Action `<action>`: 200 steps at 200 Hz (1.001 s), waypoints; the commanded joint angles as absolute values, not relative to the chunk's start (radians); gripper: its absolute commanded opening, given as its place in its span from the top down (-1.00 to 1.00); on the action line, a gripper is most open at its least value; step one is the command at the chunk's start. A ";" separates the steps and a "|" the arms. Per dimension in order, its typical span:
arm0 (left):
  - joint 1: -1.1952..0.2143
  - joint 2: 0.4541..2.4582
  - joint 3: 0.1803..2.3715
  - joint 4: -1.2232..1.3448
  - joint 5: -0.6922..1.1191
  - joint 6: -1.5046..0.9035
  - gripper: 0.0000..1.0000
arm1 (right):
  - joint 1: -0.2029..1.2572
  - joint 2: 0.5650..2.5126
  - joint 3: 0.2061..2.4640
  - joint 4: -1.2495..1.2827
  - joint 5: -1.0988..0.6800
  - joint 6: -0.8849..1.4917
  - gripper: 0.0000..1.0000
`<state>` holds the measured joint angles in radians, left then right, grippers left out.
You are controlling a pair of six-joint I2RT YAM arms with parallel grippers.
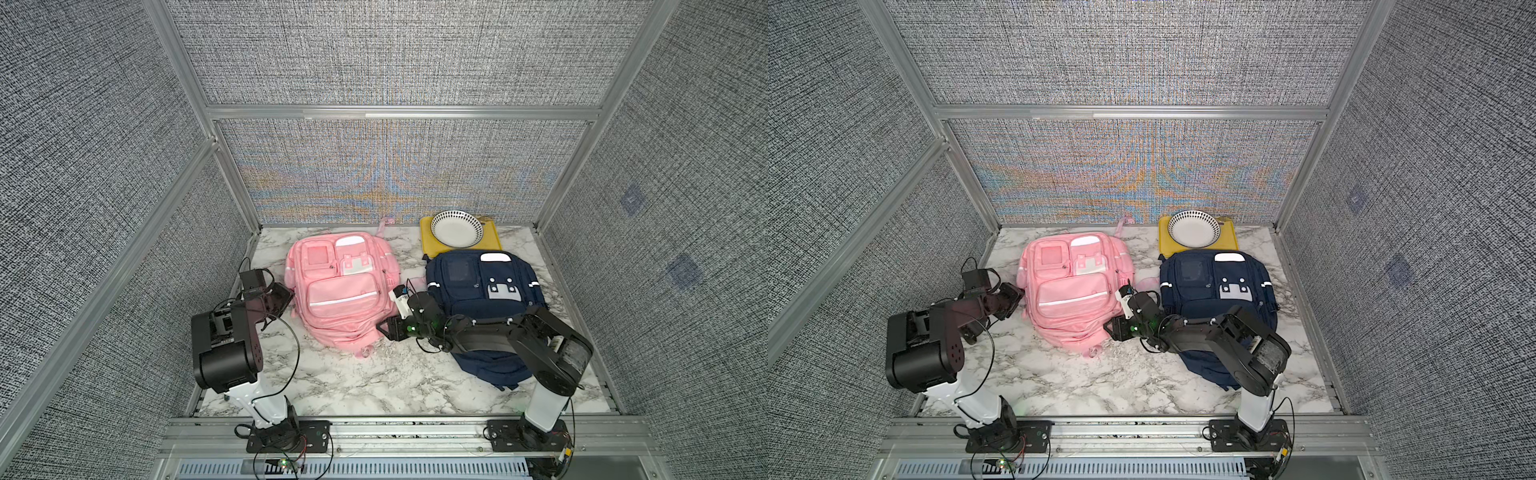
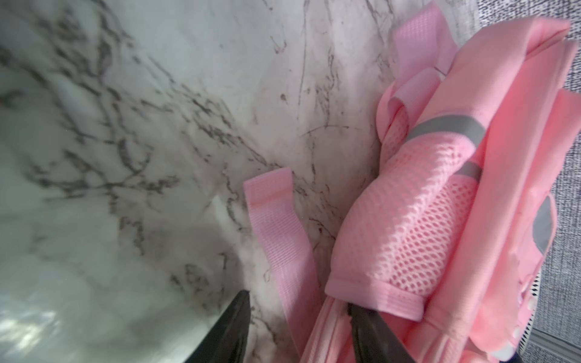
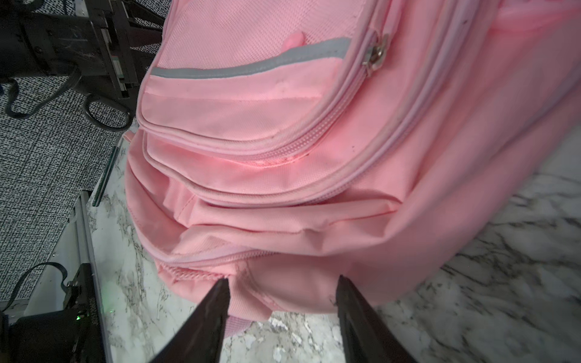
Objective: Zip up the backpack
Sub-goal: Adjust the backpack at the center of the board.
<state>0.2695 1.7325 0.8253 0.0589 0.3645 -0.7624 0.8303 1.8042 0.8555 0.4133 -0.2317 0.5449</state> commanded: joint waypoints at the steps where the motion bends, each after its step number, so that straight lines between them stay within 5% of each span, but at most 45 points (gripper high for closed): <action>1: 0.268 1.743 0.799 0.173 0.445 -0.779 0.16 | 0.823 1.825 0.874 0.414 -0.219 0.532 -0.15; 36: 0.267 1.738 0.762 0.232 0.471 -0.804 0.82 | 0.784 1.872 0.890 0.421 -0.223 0.543 -0.15; 56: 0.265 1.714 0.735 0.242 0.472 -0.809 1.00 | 0.760 1.899 0.909 0.411 -0.228 0.527 -0.15; 200: 0.143 1.315 0.544 0.056 0.346 -0.880 1.00 | 0.596 2.142 1.299 0.228 -0.285 0.394 -0.15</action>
<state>0.1715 1.3708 0.5484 0.1387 0.3183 -0.8692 0.6052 2.1098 1.2247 0.3325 -0.2691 0.4248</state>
